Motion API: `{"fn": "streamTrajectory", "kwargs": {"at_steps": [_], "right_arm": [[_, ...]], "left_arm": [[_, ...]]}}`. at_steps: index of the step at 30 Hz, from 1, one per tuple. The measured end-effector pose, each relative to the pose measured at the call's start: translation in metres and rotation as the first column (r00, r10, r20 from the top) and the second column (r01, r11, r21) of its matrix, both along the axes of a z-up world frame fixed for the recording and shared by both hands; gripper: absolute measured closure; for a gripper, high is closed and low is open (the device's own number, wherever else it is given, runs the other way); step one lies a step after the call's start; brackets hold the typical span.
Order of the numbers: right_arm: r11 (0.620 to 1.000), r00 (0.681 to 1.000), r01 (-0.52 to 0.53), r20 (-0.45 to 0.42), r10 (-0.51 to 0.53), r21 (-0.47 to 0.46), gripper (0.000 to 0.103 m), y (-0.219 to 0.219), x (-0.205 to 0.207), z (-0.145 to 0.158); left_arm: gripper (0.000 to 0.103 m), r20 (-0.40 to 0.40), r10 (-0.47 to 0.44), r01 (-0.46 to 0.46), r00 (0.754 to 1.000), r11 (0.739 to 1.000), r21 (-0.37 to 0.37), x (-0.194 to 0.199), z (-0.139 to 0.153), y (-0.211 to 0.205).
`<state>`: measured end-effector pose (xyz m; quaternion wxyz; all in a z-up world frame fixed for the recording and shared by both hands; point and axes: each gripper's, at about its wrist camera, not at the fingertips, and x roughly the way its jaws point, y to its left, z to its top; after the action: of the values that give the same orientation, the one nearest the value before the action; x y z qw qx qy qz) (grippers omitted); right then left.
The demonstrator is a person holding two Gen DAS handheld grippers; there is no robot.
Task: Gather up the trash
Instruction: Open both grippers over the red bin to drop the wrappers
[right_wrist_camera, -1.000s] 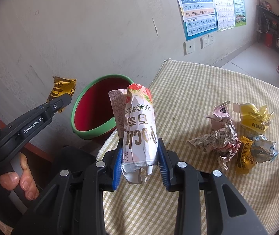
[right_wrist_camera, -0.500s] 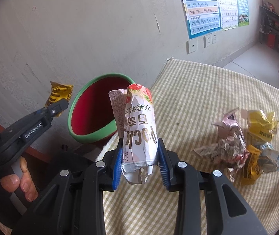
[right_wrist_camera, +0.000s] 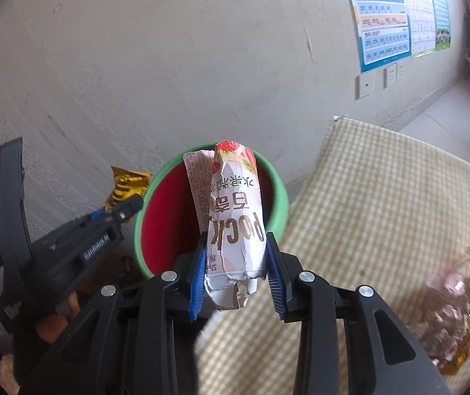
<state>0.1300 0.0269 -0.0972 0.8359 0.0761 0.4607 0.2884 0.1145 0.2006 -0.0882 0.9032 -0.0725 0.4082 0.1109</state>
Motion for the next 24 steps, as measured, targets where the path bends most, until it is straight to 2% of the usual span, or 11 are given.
{"fn": "streamTrajectory", "kwargs": {"at_steps": [10, 11, 13, 14, 15, 24], "right_arm": [[0.999, 0.999, -0.002, -0.045, 0.004, 0.035, 0.069, 0.026, 0.029, -0.003], [0.999, 0.999, -0.003, -0.047, 0.004, 0.037, 0.068, 0.027, 0.03, -0.003], [0.999, 0.999, -0.003, -0.045, 0.005, 0.04, 0.059, 0.029, 0.032, -0.005], [0.999, 0.999, 0.0, -0.042, 0.001, 0.04, 0.057, 0.029, 0.033, -0.005], [0.999, 0.999, 0.003, -0.039, -0.002, 0.04, 0.055, 0.029, 0.033, -0.004], [0.999, 0.999, 0.03, 0.026, -0.031, 0.029, 0.053, 0.005, 0.013, 0.014]], "left_arm": [[0.086, 0.005, 0.011, -0.011, 1.0, 1.0, 0.001, 0.005, -0.004, 0.005], [0.084, 0.006, 0.016, -0.016, 1.0, 1.0, 0.002, 0.006, -0.004, 0.006], [0.069, 0.008, 0.024, -0.024, 1.0, 1.0, 0.0, 0.007, -0.004, 0.007], [0.056, 0.012, 0.027, -0.027, 1.0, 1.0, 0.001, 0.007, -0.003, 0.007], [0.053, 0.018, 0.03, -0.03, 0.999, 1.0, 0.007, 0.007, -0.002, 0.007], [0.052, 0.084, 0.009, -0.017, 0.996, 0.996, 0.085, -0.007, 0.026, -0.007]]}}
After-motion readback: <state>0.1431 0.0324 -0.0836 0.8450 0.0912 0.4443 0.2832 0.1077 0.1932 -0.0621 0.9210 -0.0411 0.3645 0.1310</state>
